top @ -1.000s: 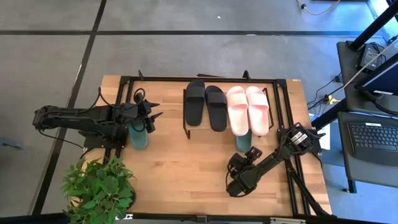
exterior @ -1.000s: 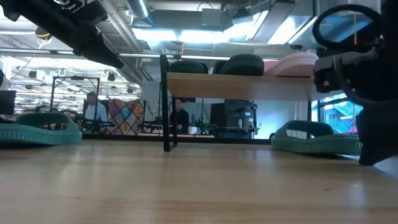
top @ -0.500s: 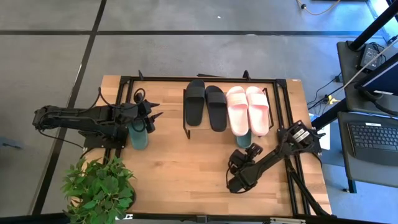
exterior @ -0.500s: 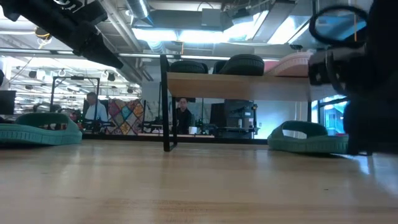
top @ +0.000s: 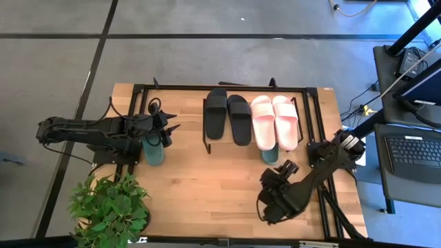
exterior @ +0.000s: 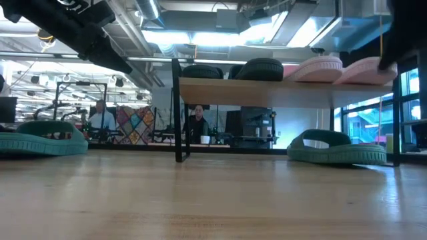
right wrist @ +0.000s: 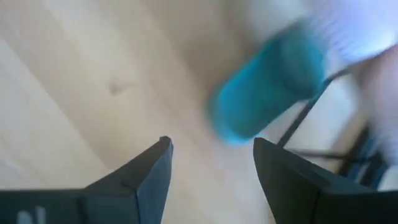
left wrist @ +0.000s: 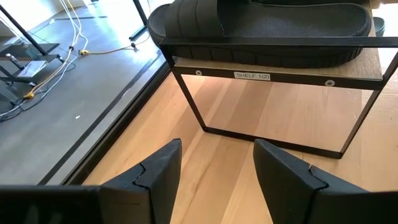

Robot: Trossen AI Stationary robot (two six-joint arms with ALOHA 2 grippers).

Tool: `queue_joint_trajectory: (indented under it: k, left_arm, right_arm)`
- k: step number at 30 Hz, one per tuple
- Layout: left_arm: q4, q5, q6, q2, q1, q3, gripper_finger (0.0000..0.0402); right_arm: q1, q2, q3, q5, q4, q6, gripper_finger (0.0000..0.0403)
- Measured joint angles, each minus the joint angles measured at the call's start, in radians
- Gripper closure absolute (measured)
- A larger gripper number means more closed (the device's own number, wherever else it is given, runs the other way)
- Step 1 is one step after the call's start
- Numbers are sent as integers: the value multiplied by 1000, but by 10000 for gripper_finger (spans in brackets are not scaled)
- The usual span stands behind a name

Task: Pick and place slides into the shelf
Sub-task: Put the green slide under the shelf

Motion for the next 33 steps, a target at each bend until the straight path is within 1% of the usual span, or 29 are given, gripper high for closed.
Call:
queue_joint_trajectory:
  k: [3, 7, 10, 11, 12, 13, 14, 16, 19, 21, 27, 30, 33]
  left_arm:
    - [0, 0, 6, 0, 0, 0, 209]
    - [0, 0, 6, 0, 0, 0, 209]
    - [1, 0, 1, 0, 0, 0, 209]
    - [1, 0, 1, 0, 0, 0, 209]
    - [1, 0, 1, 0, 0, 0, 209]
    - [1, 0, 1, 0, 0, 0, 209]
    - [1, 0, 1, 0, 0, 0, 209]
    - [2, 0, 0, 0, 0, 0, 209]
    - [2, 0, 2, 0, 0, 0, 209]
    - [2, 0, 4, 0, 0, 0, 209]
    - [2, 0, 5, 0, 0, 0, 209]
    - [2, 0, 6, 0, 0, 0, 209]
    - [10, 0, 6, 0, 0, 0, 209]
  right_arm:
    - [36, -20, 64, 137, -93, -21, 178]
    - [70, -64, 95, 381, -83, -260, 178]
    - [74, -76, 100, 511, -84, -398, 178]
    - [69, -73, 98, 546, -83, -411, 178]
    - [57, -73, 97, 578, -86, -386, 178]
    - [42, -80, 94, 597, -86, -324, 178]
    - [26, -97, 84, 603, -85, -254, 178]
    - [-8, -133, 61, 582, -73, -191, 178]
    - [-41, -164, 14, 563, -27, -214, 178]
    - [-70, -192, -8, 562, 14, -252, 178]
    - [-206, -312, -55, 568, 90, -403, 178]
    - [-286, -387, -90, 571, 169, -531, 178]
    - [-388, -463, -144, 568, 299, -705, 178]
